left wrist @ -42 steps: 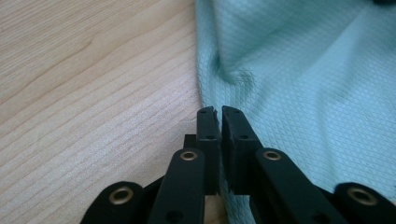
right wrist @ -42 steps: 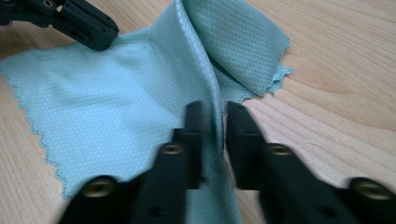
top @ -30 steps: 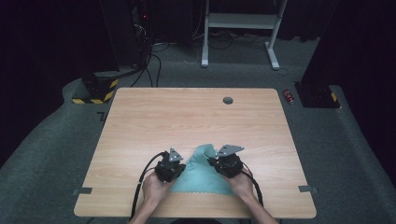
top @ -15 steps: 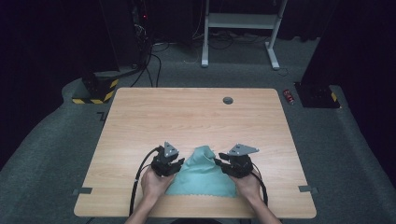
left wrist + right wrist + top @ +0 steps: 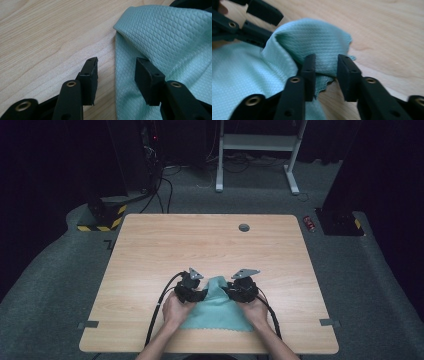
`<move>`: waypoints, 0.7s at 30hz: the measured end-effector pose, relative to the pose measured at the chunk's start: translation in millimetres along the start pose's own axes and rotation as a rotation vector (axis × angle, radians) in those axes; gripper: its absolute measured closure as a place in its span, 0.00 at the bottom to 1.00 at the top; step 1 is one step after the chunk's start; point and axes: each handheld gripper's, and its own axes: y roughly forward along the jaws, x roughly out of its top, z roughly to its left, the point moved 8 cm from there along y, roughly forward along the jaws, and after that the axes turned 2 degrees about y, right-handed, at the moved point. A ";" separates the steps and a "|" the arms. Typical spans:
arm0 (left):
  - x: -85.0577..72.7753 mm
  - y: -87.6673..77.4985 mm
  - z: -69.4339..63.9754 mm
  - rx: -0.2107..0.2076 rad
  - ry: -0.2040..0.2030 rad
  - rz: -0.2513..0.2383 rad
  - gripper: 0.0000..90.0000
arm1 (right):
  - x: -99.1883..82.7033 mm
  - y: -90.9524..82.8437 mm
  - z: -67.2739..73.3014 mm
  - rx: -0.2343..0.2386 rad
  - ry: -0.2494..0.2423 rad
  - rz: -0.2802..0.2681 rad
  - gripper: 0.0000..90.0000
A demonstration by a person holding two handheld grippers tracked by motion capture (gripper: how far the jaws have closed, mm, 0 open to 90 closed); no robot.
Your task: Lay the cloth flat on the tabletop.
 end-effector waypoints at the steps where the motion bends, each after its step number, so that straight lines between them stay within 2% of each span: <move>1: -0.4 1.1 -1.0 0.001 0.007 0.005 0.61 | -1.7 3.1 1.2 0.003 -0.012 0.014 0.88; 3: -0.7 0.7 -1.6 0.002 0.018 0.007 0.62 | -2.0 3.9 2.6 0.010 -0.028 0.009 1.00; 7: -0.3 -0.2 -3.3 -0.016 0.032 0.022 0.71 | -0.1 -1.6 7.0 0.027 -0.052 -0.018 1.00; 11: 0.2 0.3 -5.2 -0.030 0.041 0.019 0.79 | 4.3 -10.7 5.2 0.020 -0.047 -0.052 0.99; 13: 0.2 0.3 -3.8 -0.024 0.039 0.022 0.78 | 4.5 -10.9 0.5 0.022 -0.014 -0.056 0.87; 15: 0.2 0.6 -2.9 -0.019 0.031 0.021 0.73 | 2.6 -9.6 -3.7 0.011 0.020 -0.052 0.78; 16: 0.3 0.7 -3.0 -0.022 0.029 0.020 0.73 | 1.8 -8.6 -5.5 0.007 0.021 -0.049 0.75; 21: 0.4 0.2 -5.3 -0.012 0.064 0.020 0.76 | -5.6 -5.4 -9.1 -0.019 0.025 -0.024 0.70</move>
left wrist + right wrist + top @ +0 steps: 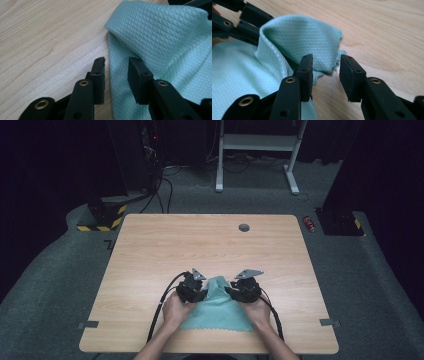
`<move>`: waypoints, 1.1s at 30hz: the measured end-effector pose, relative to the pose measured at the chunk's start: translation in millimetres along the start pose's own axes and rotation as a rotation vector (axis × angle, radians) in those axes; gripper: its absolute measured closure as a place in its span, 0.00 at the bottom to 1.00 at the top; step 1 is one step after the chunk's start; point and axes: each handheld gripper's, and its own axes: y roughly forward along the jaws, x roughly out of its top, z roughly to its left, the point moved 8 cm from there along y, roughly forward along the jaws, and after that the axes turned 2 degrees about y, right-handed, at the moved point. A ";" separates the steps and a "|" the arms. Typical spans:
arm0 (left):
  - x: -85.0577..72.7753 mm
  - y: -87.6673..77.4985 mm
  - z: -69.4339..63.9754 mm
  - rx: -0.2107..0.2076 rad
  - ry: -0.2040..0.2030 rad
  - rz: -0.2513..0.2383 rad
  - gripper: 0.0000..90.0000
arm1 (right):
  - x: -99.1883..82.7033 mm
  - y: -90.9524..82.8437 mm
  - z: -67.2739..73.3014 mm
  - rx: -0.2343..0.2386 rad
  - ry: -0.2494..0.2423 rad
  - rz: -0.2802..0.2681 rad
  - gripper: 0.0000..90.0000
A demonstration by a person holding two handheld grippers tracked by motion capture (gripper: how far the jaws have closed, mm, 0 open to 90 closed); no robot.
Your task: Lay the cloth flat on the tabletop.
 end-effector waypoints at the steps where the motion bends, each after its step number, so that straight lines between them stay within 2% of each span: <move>1: 0.1 0.0 -1.4 0.004 0.008 -0.001 0.77 | -1.1 0.3 0.1 0.001 -0.001 0.004 0.70; 4: 0.5 0.0 -2.9 -0.002 0.017 -0.001 0.81 | -3.0 3.1 0.7 0.000 -0.011 0.007 0.75; 8: 0.7 0.0 -4.9 -0.023 0.030 0.004 0.89 | -2.3 5.1 1.7 -0.016 -0.044 0.005 0.96; 10: 1.0 0.3 -7.2 -0.021 0.048 -0.002 0.96 | -2.7 5.0 1.9 -0.012 -0.043 0.007 1.00; 13: 1.3 -0.9 -6.6 -0.013 0.059 -0.014 0.98 | -3.3 3.6 1.1 -0.020 -0.053 0.006 1.00; 16: 2.2 -6.2 -4.2 -0.018 0.044 -0.036 0.99 | -1.3 -2.7 -0.1 -0.022 -0.045 -0.024 1.00; 23: 3.2 -19.3 7.2 0.019 0.039 -0.077 0.99 | 10.3 -23.6 -7.9 -0.045 -0.035 -0.122 1.00; 25: 0.3 -20.6 10.0 0.024 0.028 -0.078 0.99 | 11.3 -25.4 -10.9 -0.048 -0.031 -0.131 1.00; 27: -2.1 -21.7 10.7 0.024 0.025 -0.075 0.99 | 10.3 -24.3 -13.6 -0.046 -0.010 -0.116 1.00; 28: -2.7 -22.1 11.0 0.025 0.023 -0.077 0.99 | 9.8 -23.5 -13.4 -0.040 -0.012 -0.112 0.98; 30: -3.4 -21.6 12.5 0.016 0.008 -0.080 0.98 | 8.9 -20.1 -9.3 -0.020 -0.008 -0.102 0.86; 33: -1.4 -20.0 17.9 0.030 -0.010 -0.096 0.90 | 9.9 -12.2 -3.6 -0.010 -0.019 -0.088 0.75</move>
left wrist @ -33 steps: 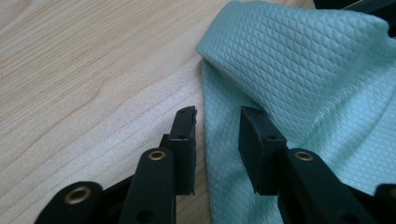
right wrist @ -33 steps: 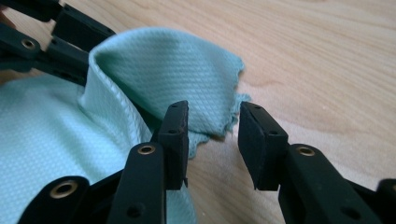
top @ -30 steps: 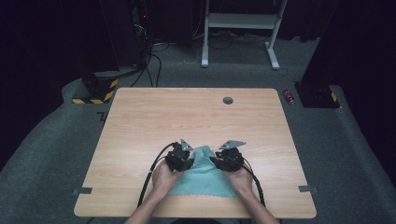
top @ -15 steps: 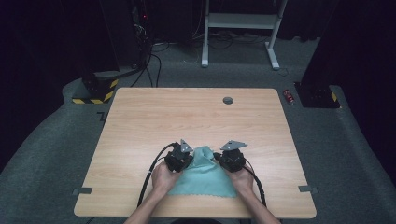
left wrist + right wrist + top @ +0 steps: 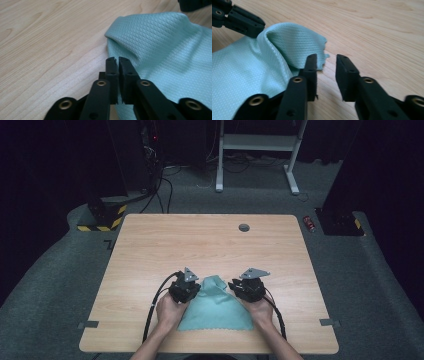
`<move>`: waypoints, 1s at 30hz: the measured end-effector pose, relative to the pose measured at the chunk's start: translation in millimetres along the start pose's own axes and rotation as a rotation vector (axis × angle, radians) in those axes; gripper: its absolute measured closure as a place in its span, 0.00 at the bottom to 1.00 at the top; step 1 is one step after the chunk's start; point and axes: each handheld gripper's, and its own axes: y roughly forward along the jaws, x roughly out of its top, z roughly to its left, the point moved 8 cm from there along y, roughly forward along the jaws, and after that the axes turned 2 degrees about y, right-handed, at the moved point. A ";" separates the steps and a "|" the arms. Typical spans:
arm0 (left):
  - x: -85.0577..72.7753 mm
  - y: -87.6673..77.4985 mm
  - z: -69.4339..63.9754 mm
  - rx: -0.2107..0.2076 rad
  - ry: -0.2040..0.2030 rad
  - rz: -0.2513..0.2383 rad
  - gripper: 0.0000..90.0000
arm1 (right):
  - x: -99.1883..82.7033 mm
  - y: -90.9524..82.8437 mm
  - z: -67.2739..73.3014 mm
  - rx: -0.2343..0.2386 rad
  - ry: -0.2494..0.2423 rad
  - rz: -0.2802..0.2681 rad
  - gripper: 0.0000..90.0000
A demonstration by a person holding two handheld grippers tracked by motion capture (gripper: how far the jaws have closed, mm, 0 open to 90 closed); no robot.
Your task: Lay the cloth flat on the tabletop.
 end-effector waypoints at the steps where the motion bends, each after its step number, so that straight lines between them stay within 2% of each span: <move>1: 1.2 0.9 1.6 0.003 -0.011 -0.005 0.88 | 1.2 3.1 1.5 0.009 0.006 0.003 0.73; 3: 3.5 3.8 4.6 0.002 -0.029 -0.008 0.82 | 2.8 9.3 4.5 0.020 0.026 0.016 0.70; 6: 5.2 11.8 4.4 -0.023 -0.068 0.002 0.72 | 2.9 20.1 9.2 0.027 0.033 0.048 0.66; 10: 1.5 20.3 0.8 -0.036 -0.063 0.033 0.70 | -1.3 30.9 13.5 0.014 0.022 0.088 0.66; 12: 1.3 22.0 -0.3 -0.039 -0.054 0.036 0.72 | -1.5 31.1 13.4 0.014 0.012 0.089 0.72; 13: 0.8 23.3 -1.8 -0.046 -0.051 0.042 0.74 | -1.7 31.0 13.6 0.014 0.004 0.091 0.79; 14: 0.6 24.4 -3.1 -0.049 -0.047 0.043 0.78 | -2.2 30.8 14.0 0.013 -0.020 0.093 0.86; 15: 1.1 24.7 -3.7 -0.050 -0.035 0.043 0.80 | -2.6 30.7 15.1 0.019 -0.026 0.094 0.91; 16: 1.2 24.7 -5.9 -0.063 -0.040 0.046 0.84 | -2.6 30.8 15.6 0.024 -0.033 0.088 0.96; 19: 1.3 24.2 -8.9 -0.076 -0.018 0.047 0.97 | -3.3 29.6 16.5 0.017 -0.051 0.083 0.98; 21: 0.8 23.4 -8.1 -0.072 -0.001 0.047 0.99 | -2.8 26.9 16.6 0.010 -0.058 0.080 0.98; 24: 2.2 18.5 -7.5 -0.055 0.018 0.034 0.99 | 2.2 16.1 15.7 0.016 -0.047 0.044 0.98; 27: 5.1 10.0 -3.7 -0.050 0.006 0.011 0.99 | 6.1 8.6 13.9 0.017 -0.045 0.013 0.98; 30: 4.1 5.8 0.3 -0.052 -0.010 0.007 0.99 | 3.0 9.8 11.3 0.009 -0.041 0.032 0.98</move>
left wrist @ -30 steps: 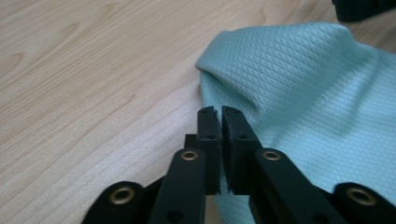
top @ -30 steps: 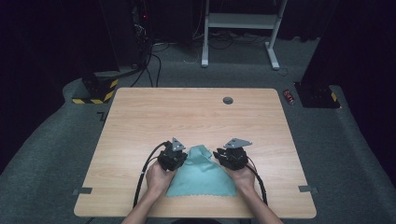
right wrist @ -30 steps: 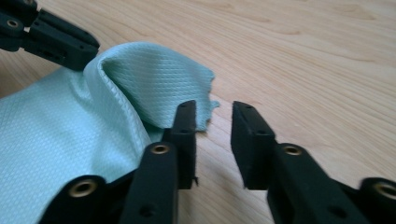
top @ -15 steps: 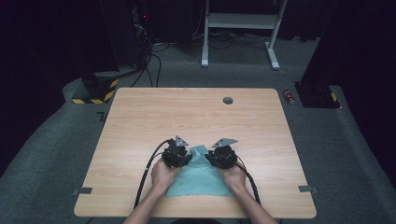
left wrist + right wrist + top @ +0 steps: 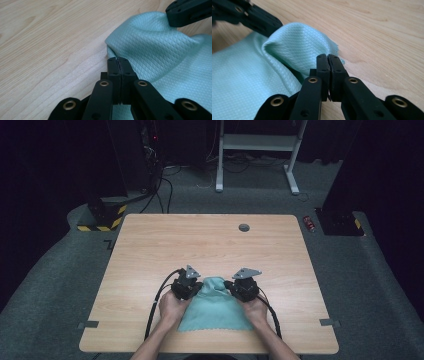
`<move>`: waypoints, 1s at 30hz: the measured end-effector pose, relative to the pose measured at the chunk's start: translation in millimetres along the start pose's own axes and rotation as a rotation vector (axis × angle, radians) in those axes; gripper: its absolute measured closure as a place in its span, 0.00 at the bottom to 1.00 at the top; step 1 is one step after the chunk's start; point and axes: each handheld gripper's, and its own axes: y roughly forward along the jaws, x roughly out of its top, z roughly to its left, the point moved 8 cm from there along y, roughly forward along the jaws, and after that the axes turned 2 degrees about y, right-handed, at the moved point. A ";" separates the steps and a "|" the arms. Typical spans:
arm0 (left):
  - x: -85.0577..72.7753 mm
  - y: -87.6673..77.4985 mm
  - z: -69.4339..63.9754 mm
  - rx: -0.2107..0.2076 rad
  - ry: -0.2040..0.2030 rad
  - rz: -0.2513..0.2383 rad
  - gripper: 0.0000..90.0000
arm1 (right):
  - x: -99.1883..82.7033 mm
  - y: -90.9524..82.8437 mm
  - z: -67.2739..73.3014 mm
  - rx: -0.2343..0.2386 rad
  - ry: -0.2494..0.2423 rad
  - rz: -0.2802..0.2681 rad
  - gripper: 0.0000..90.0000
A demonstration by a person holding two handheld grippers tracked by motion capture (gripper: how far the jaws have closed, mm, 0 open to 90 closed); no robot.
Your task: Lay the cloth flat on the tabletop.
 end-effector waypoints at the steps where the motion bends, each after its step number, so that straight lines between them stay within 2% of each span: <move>1: -0.4 -0.8 0.8 -0.001 -0.004 0.000 0.99 | -0.7 0.9 -1.0 -0.001 -0.001 0.000 0.98; 5: -0.1 -6.4 4.2 -0.003 -0.017 -0.017 0.99 | -1.6 -1.8 -3.9 -0.006 0.010 -0.010 0.98; 9: -1.5 -11.3 7.6 0.012 -0.007 -0.028 0.99 | -0.8 -5.5 -7.3 -0.013 0.019 -0.011 0.97; 13: -11.7 -11.8 12.6 0.018 -0.030 -0.019 0.99 | -4.0 -2.0 -8.8 -0.008 0.047 0.015 0.84; 16: -17.9 -8.5 16.5 0.009 -0.048 -0.012 0.98 | -7.1 -3.4 -8.3 -0.007 0.053 0.020 0.79; 17: -18.5 -7.9 16.6 0.003 -0.057 -0.013 0.98 | -8.3 -4.0 -7.3 -0.007 0.070 0.023 0.79; 22: -15.2 -5.2 17.9 0.007 -0.072 -0.029 0.83 | -9.8 0.4 -2.6 0.002 0.070 0.032 0.74; 24: -14.5 -3.1 19.1 0.010 -0.074 -0.022 0.81 | -9.5 5.3 -0.9 0.009 0.073 0.041 0.74; 26: -14.6 -0.4 19.8 0.012 -0.082 -0.014 0.80 | -10.5 10.6 0.7 0.011 0.073 0.064 0.79; 30: -15.4 4.8 21.5 0.016 -0.080 0.000 0.79 | -9.4 15.3 4.1 0.005 0.037 0.070 0.94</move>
